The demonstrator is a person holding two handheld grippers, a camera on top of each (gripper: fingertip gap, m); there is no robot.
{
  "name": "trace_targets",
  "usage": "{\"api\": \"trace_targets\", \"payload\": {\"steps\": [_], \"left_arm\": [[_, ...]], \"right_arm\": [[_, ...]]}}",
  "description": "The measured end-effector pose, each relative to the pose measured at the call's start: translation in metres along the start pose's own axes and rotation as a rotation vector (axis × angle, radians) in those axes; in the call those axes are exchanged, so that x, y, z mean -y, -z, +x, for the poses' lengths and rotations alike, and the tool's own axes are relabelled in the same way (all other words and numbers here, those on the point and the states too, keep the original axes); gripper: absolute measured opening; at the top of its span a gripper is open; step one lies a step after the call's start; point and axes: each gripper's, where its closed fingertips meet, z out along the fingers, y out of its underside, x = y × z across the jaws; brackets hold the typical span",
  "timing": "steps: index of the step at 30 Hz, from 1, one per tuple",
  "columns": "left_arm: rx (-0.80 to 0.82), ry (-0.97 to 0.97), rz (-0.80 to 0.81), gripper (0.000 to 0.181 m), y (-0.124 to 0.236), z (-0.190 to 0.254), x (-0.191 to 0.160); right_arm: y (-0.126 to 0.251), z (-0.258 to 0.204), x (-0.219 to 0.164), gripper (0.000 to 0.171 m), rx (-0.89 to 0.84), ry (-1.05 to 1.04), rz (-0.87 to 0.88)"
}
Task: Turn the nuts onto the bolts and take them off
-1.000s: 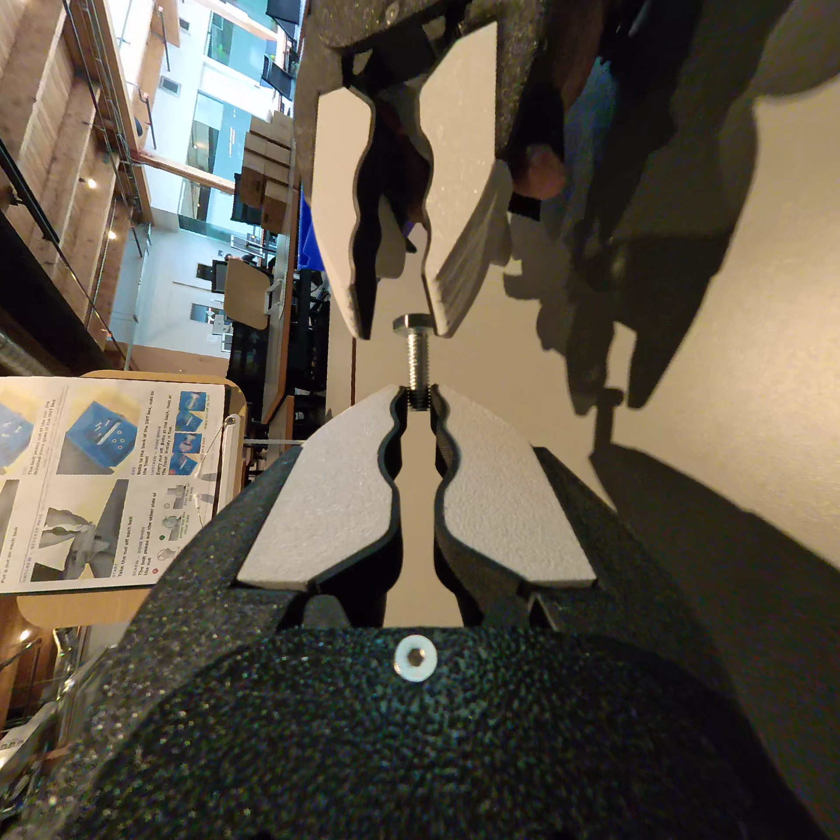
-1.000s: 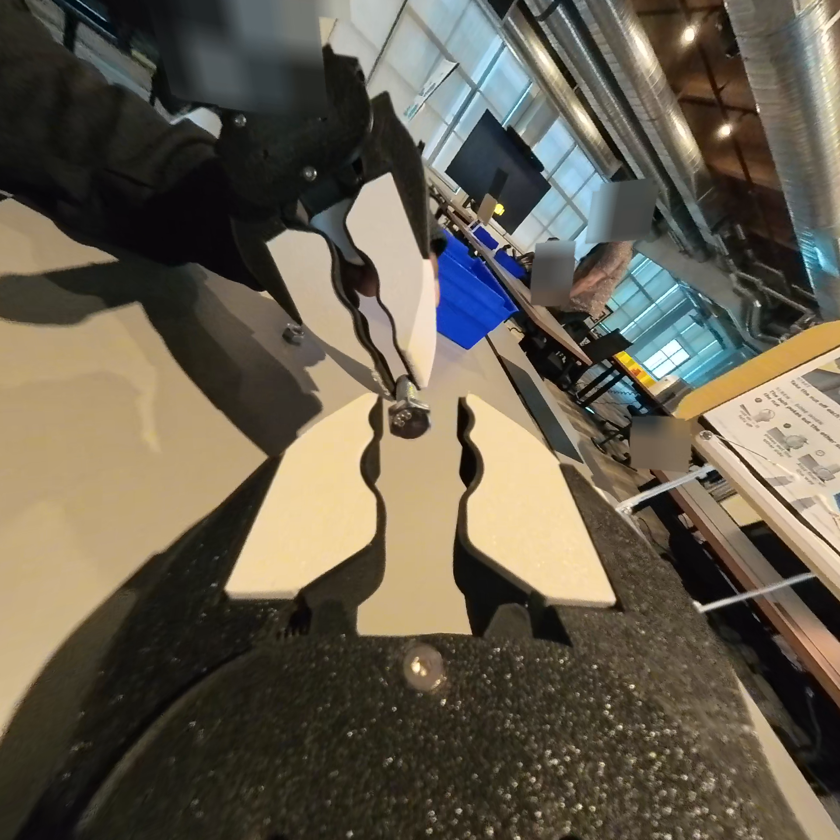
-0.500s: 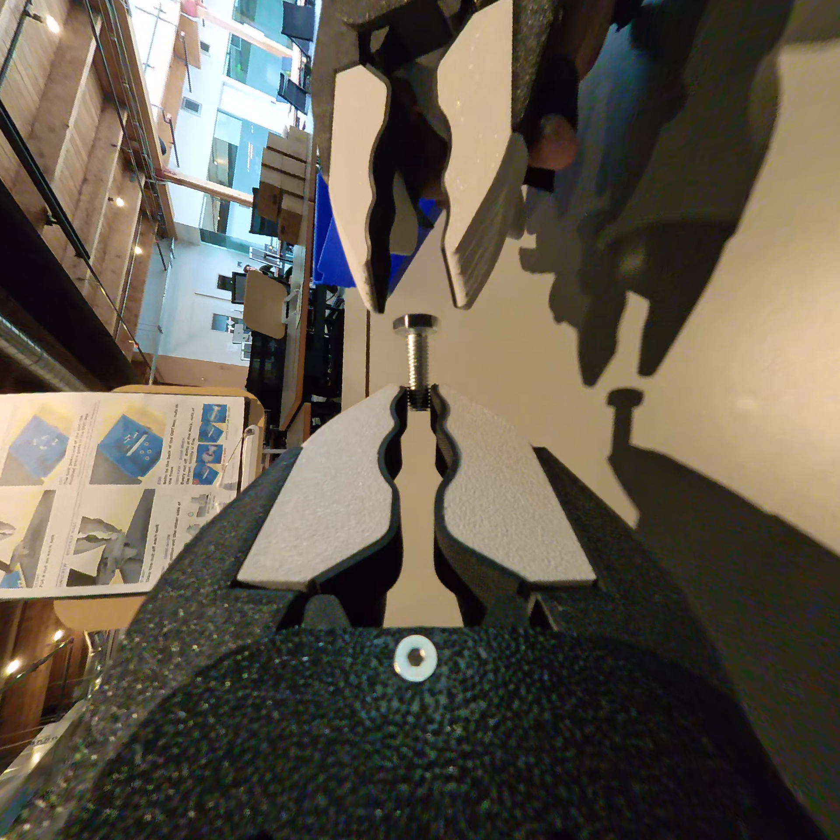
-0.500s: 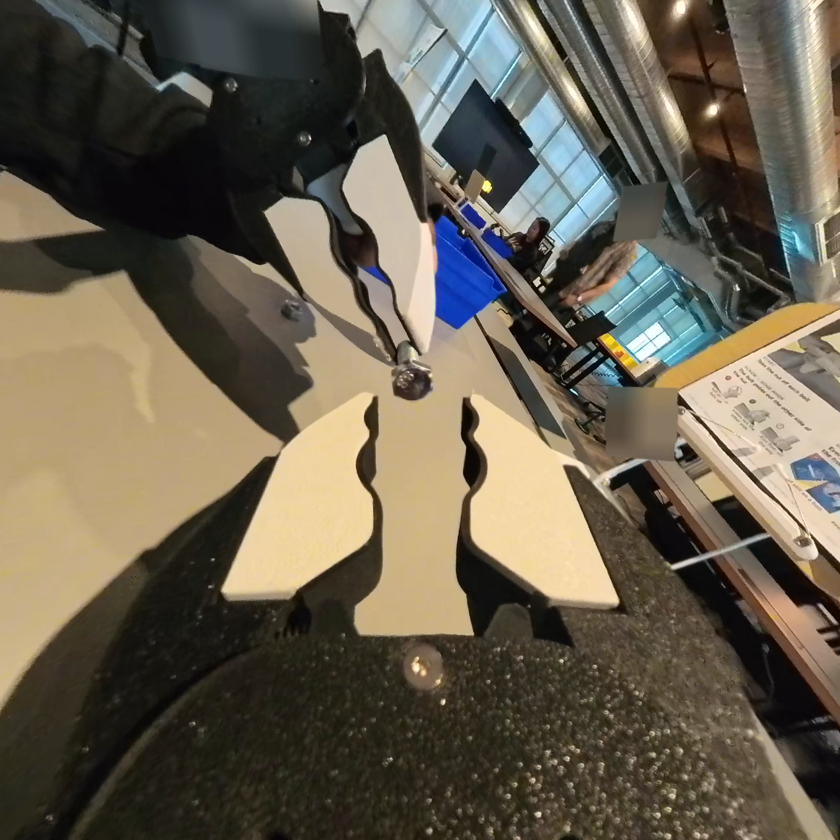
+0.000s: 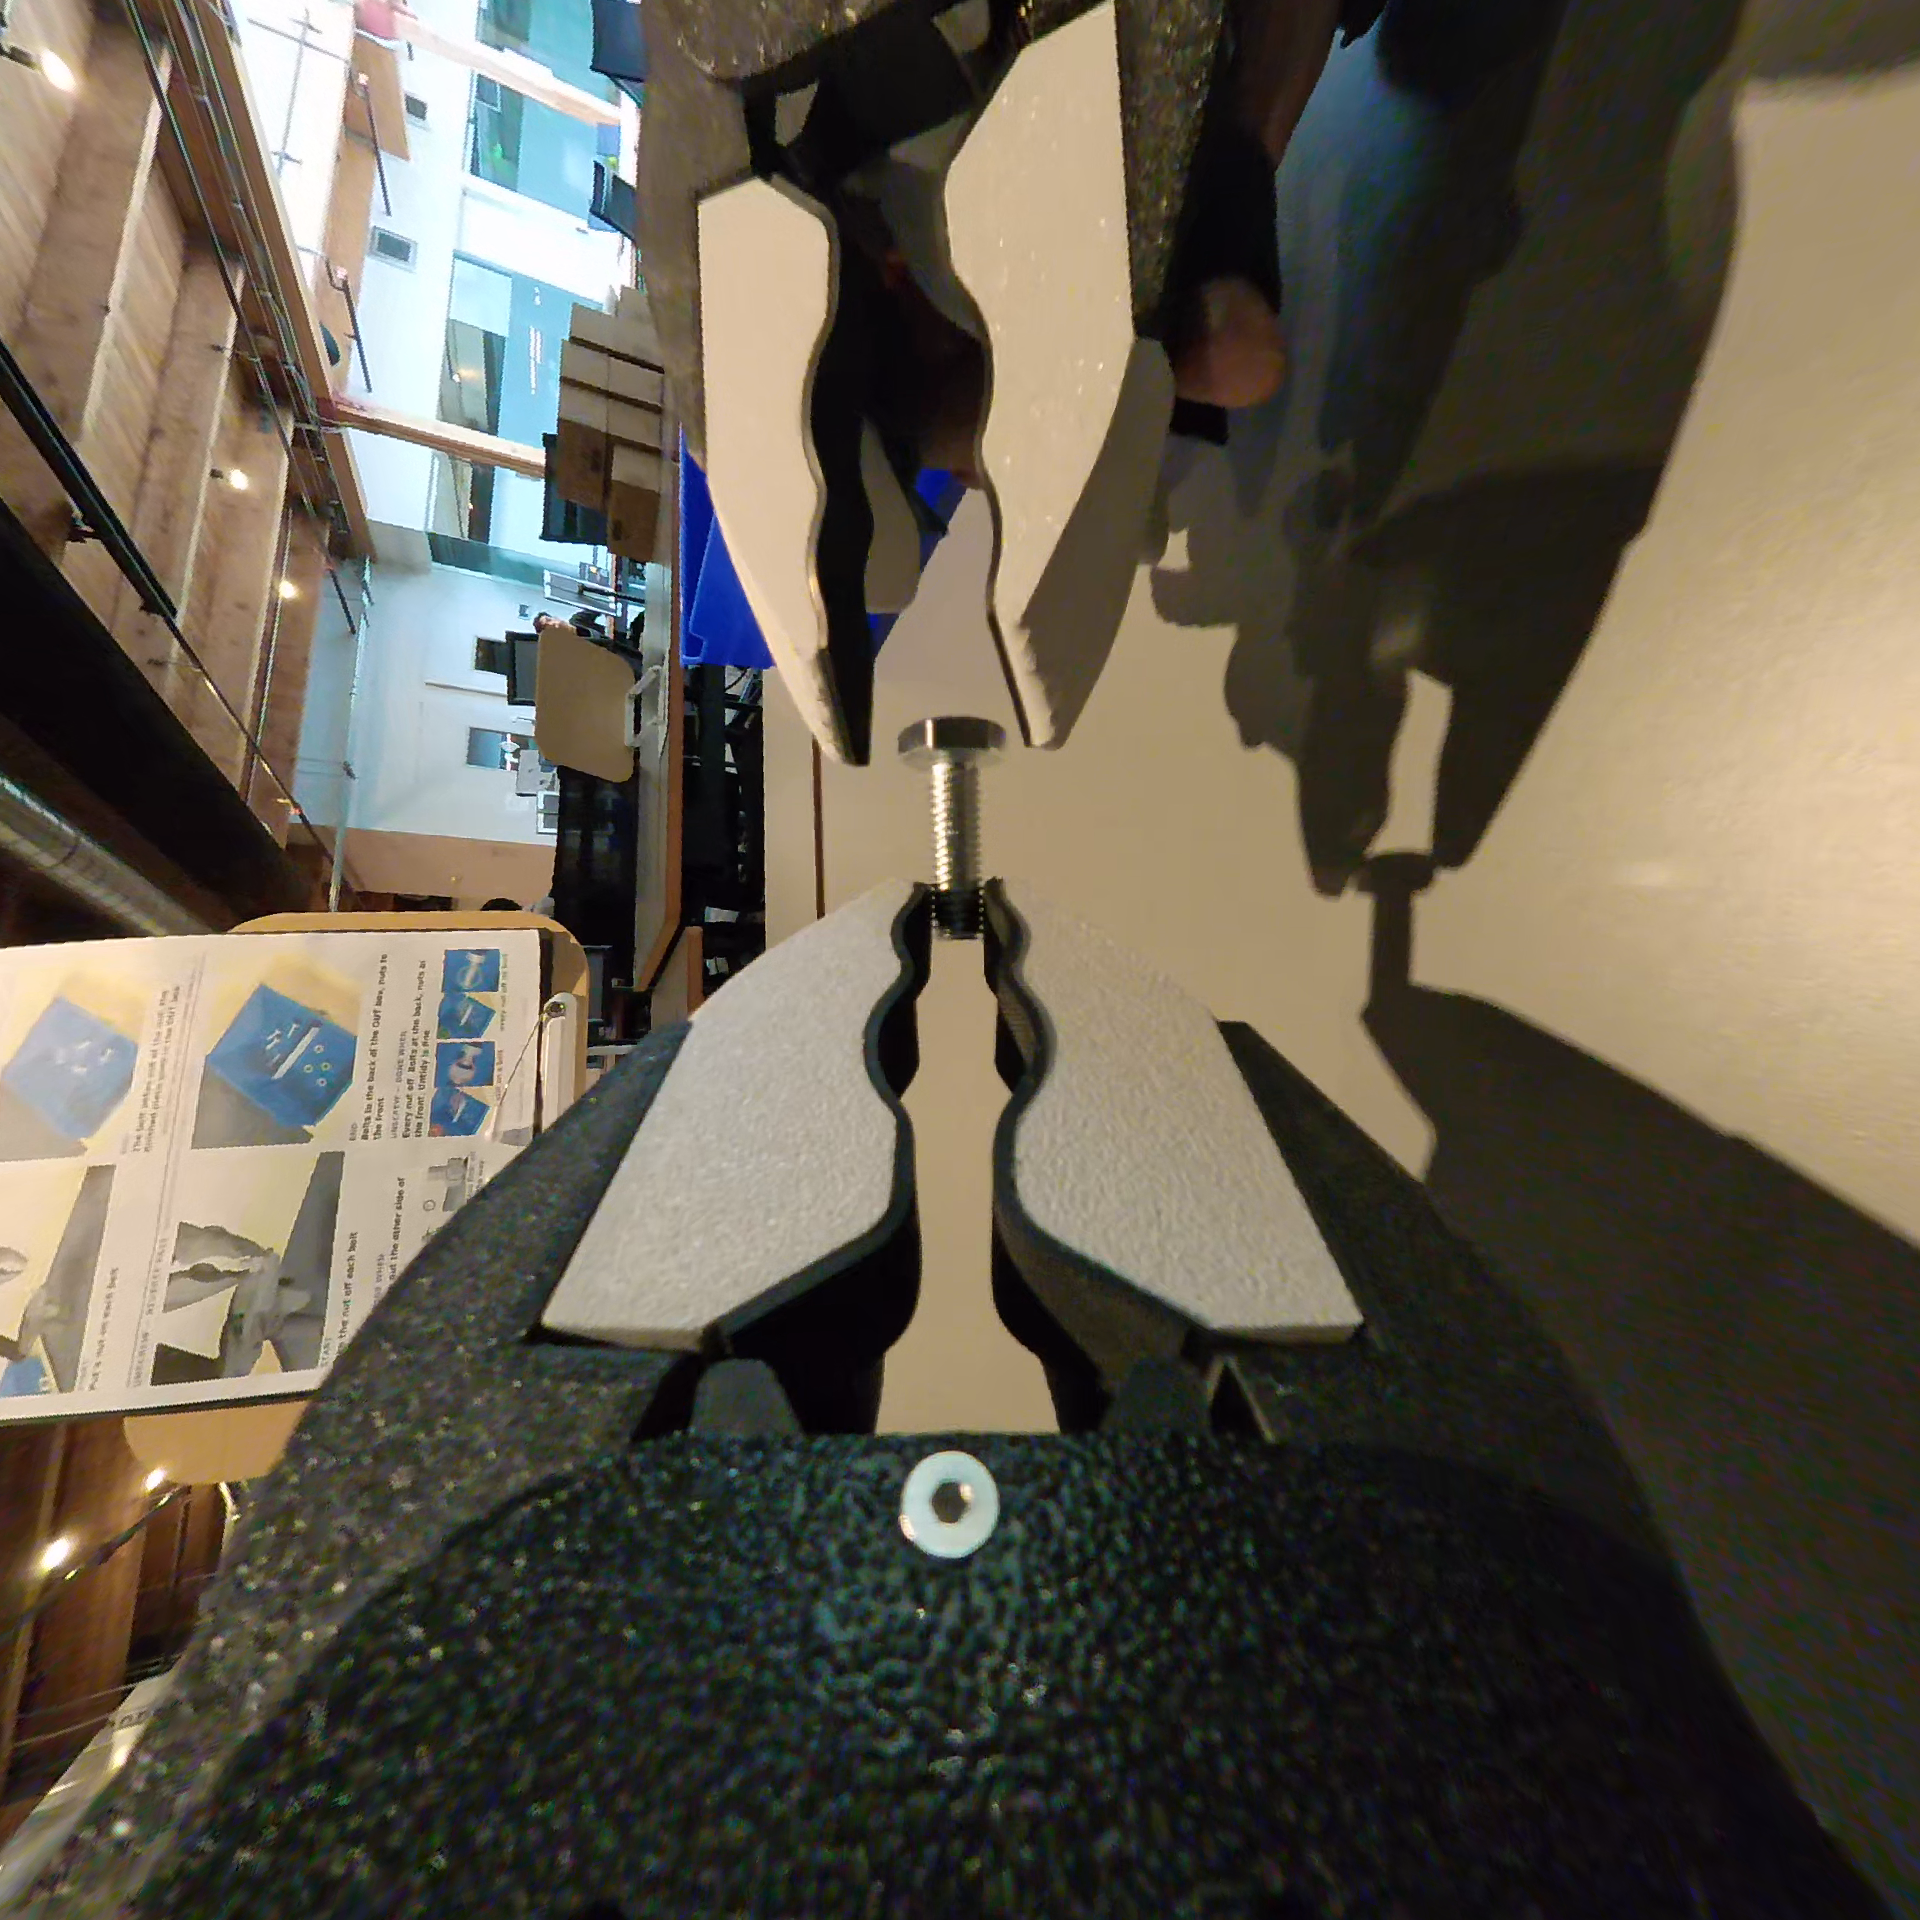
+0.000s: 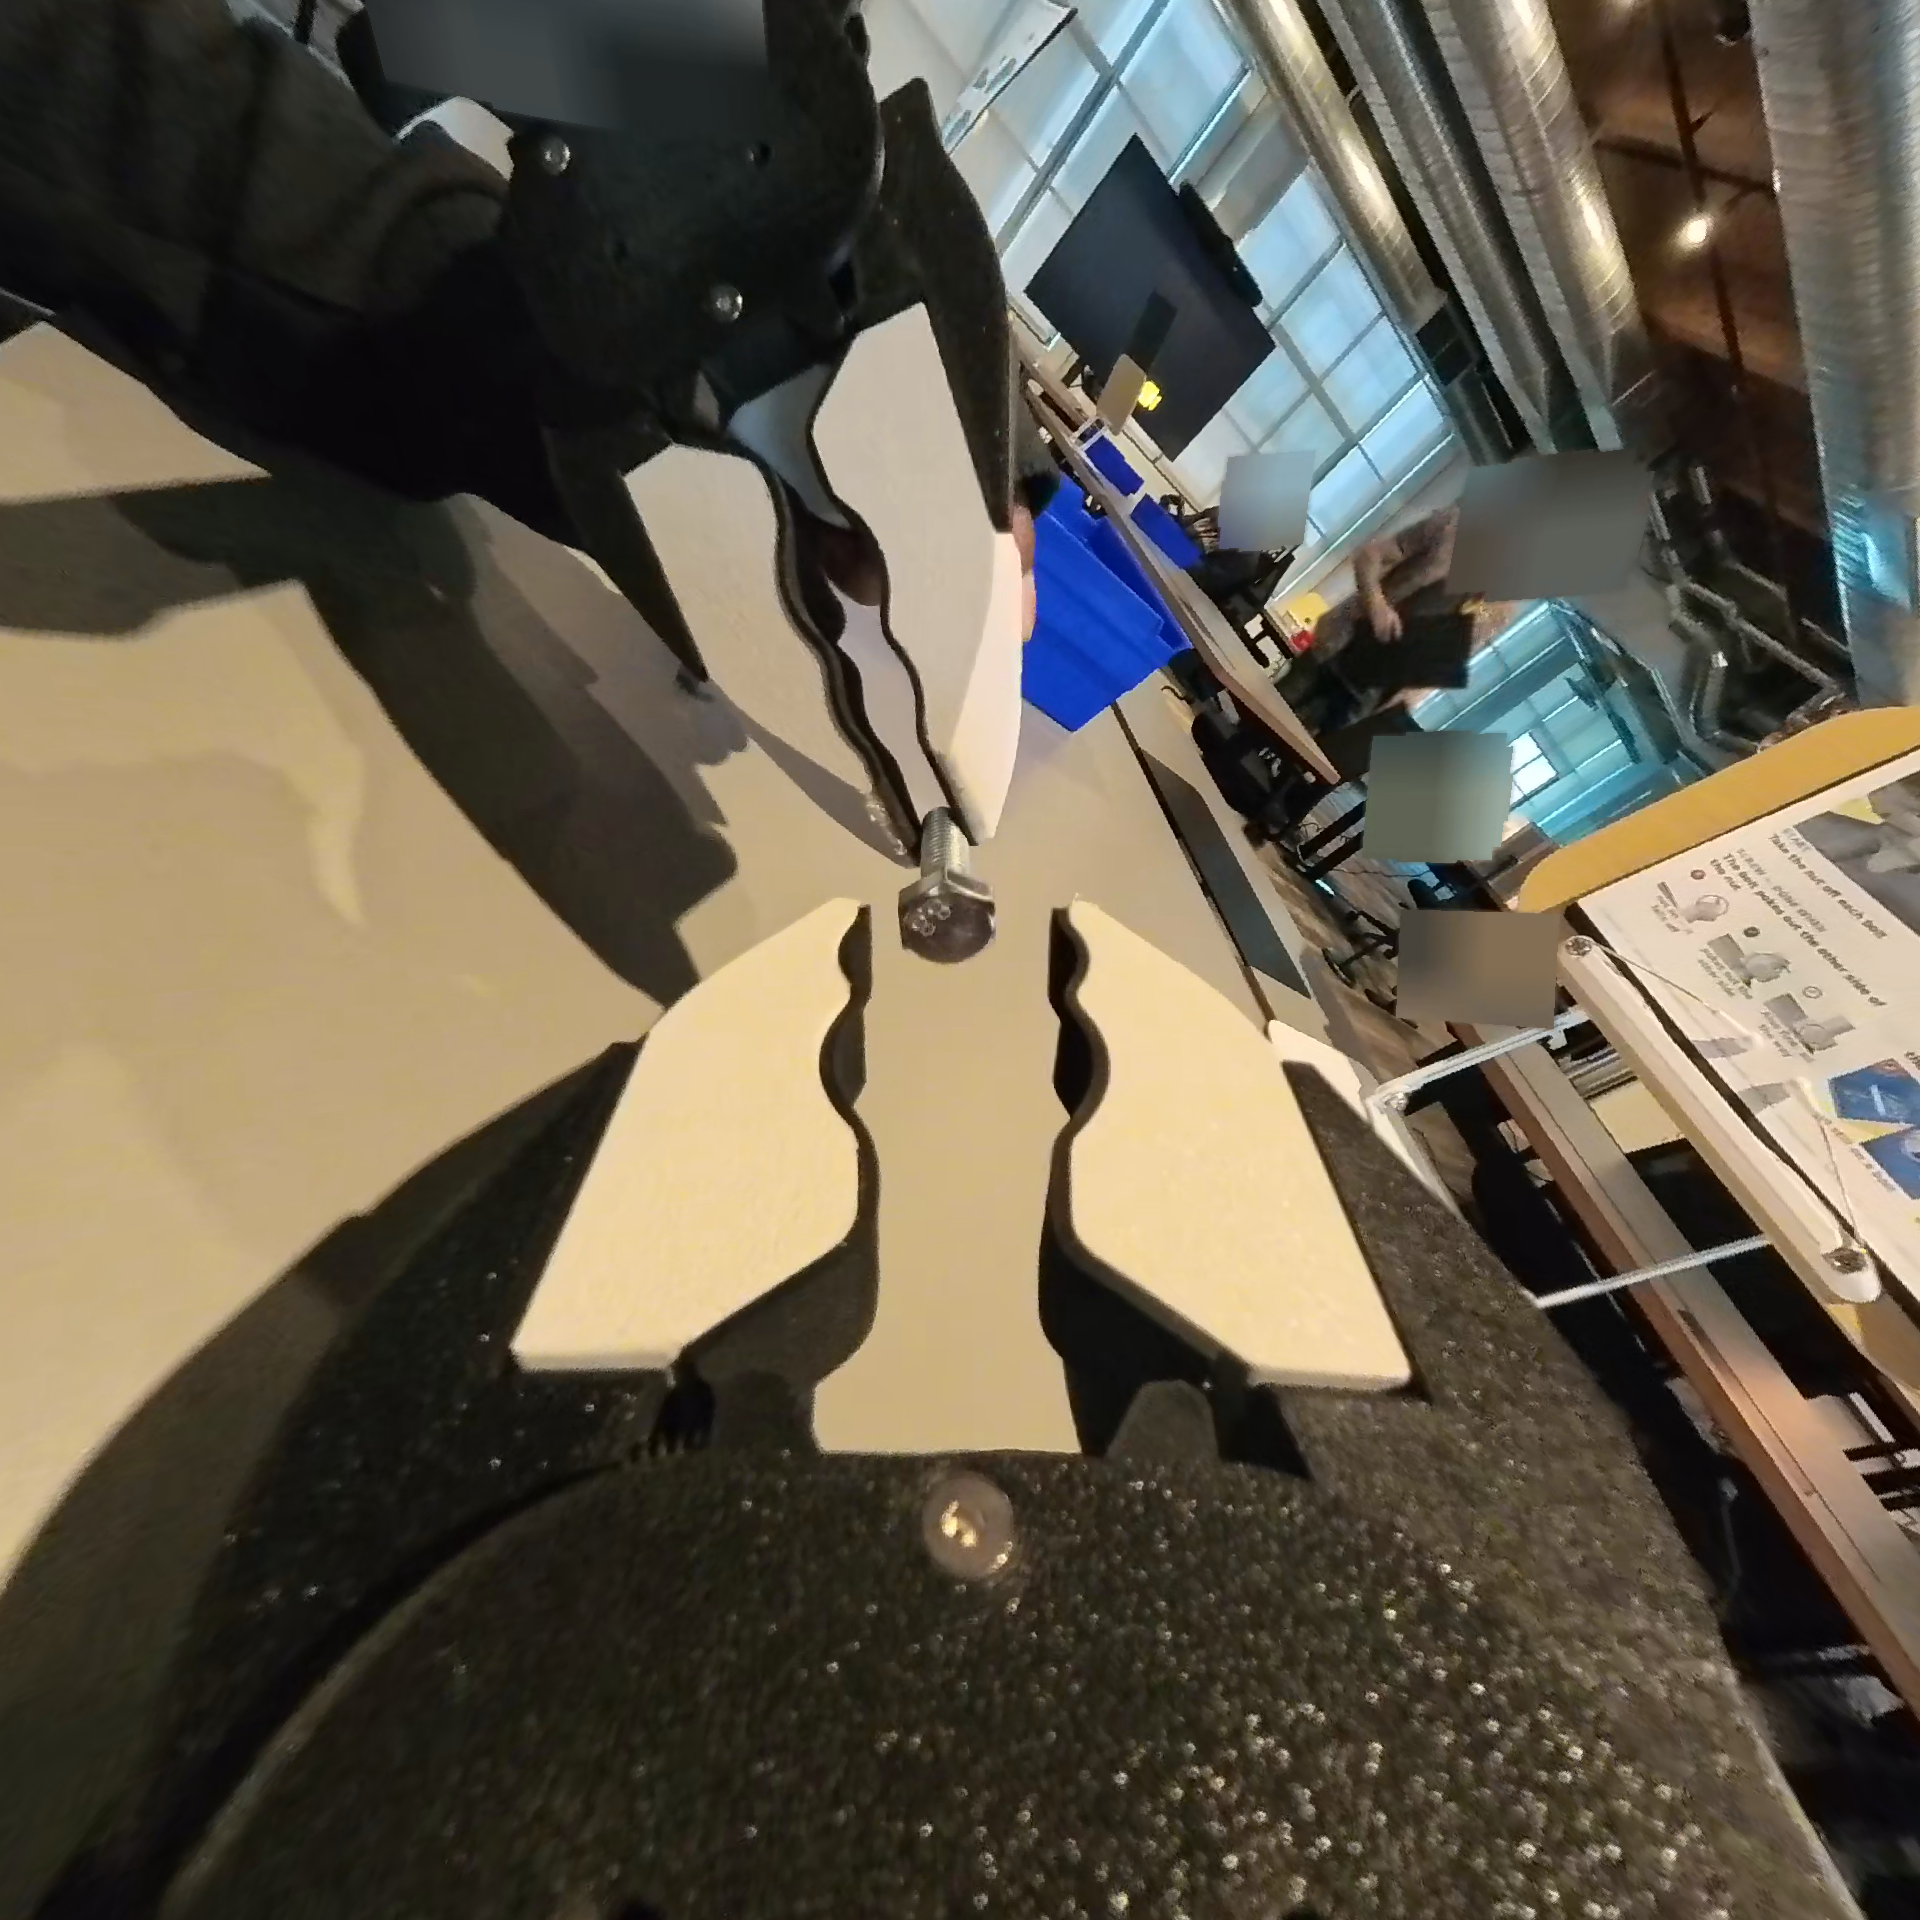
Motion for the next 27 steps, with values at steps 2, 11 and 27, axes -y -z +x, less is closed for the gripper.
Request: {"api": "trace_targets", "payload": {"steps": [2, 11, 27], "left_arm": [[-0.01, 0.005, 0.002, 0.009, -0.0007, 0.0013, -0.0003], [-0.028, 0.008, -0.002, 0.009, -0.0024, 0.0042, -0.0015], [-0.047, 0.021, 0.023, 0.009, -0.0018, 0.0063, 0.0006]], "right_arm": [[-0.001, -0.0023, -0.0009, 0.031, 0.013, -0.003, -0.003], [-0.006, -0.0085, -0.0041, 0.027, 0.029, 0.011, -0.042], [-0.0041, -0.008, -0.0017, 0.022, 0.04, -0.008, -0.033]]}}
